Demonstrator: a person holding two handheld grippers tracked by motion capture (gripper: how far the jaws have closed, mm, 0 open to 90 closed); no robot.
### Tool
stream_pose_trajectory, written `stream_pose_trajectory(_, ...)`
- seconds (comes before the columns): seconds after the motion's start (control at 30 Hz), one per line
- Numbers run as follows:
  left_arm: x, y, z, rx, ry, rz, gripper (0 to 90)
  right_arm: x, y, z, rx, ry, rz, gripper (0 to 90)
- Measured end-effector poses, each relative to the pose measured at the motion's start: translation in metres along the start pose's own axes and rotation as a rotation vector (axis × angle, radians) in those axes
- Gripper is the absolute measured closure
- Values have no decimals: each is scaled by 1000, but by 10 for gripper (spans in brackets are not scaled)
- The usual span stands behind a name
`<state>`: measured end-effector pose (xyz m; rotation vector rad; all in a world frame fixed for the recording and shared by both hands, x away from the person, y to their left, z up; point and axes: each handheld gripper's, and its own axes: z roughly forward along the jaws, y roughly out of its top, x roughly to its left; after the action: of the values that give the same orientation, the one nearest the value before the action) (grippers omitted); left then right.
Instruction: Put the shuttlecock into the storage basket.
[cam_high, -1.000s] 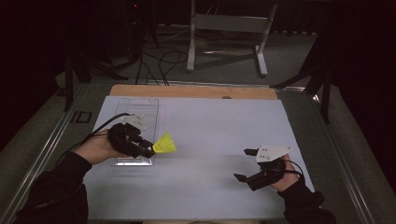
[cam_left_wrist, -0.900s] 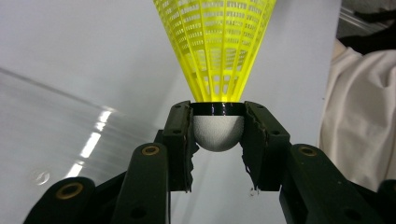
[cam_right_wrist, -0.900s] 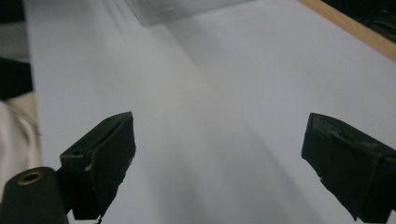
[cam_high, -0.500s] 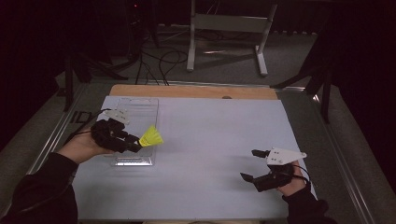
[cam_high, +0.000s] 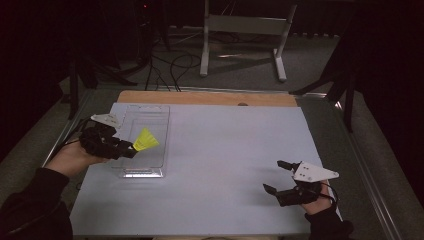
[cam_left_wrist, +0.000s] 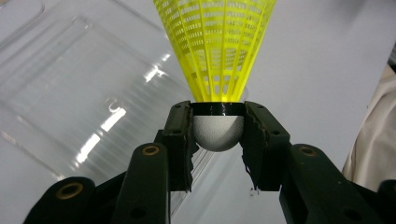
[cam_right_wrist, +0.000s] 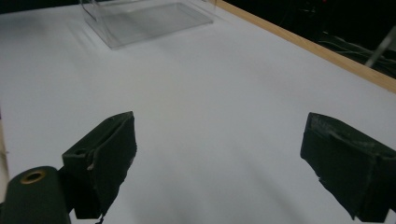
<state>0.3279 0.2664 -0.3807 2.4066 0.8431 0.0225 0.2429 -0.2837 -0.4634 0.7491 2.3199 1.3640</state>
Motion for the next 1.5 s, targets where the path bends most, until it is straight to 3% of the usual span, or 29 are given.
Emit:
stream_pose_trajectory(0.1,2,-3,1,2,28,-20,653,0,-2,0,6,3,3,106)
stream_pose_trajectory(0.2,5,-9,3,12,80,-73,653,0,-5,2,19,-2,7,107)
stream_pose_trajectory(0.27,7,-12,3,11,87,-104,653,0,-5,3,19,-5,6,107)
stream_pose_trajectory(0.43,8,-17,4,14,143,-124,653,0,-7,4,21,-7,6,107)
stream_pose_trajectory(0.47,10,-19,5,23,161,-158,653,0,-8,4,21,-5,8,107)
stream_pose_trajectory(0.5,10,-19,5,23,161,-158,653,0,-8,4,21,-5,8,107)
stream_pose_trajectory(0.53,12,-21,5,17,192,-191,653,0,-8,4,22,-8,8,107)
stream_pose_trajectory(0.63,10,-24,6,0,206,-193,653,0,-9,4,30,-6,4,107)
stream_pose_trajectory(0.67,10,-25,6,-2,231,-197,653,0,-9,5,33,-1,5,106)
stream_pose_trajectory(0.83,12,-30,8,-17,246,-221,653,1,-9,6,36,12,7,107)
stream_pose_trajectory(0.97,15,-37,13,-28,253,-266,653,0,-10,8,39,17,9,107)
stream_pose_trajectory(1.3,19,-46,28,-30,256,-295,652,0,-11,9,55,26,16,107)
stream_pose_trajectory(1.5,20,-47,34,-6,250,-302,652,0,-11,9,55,31,19,107)
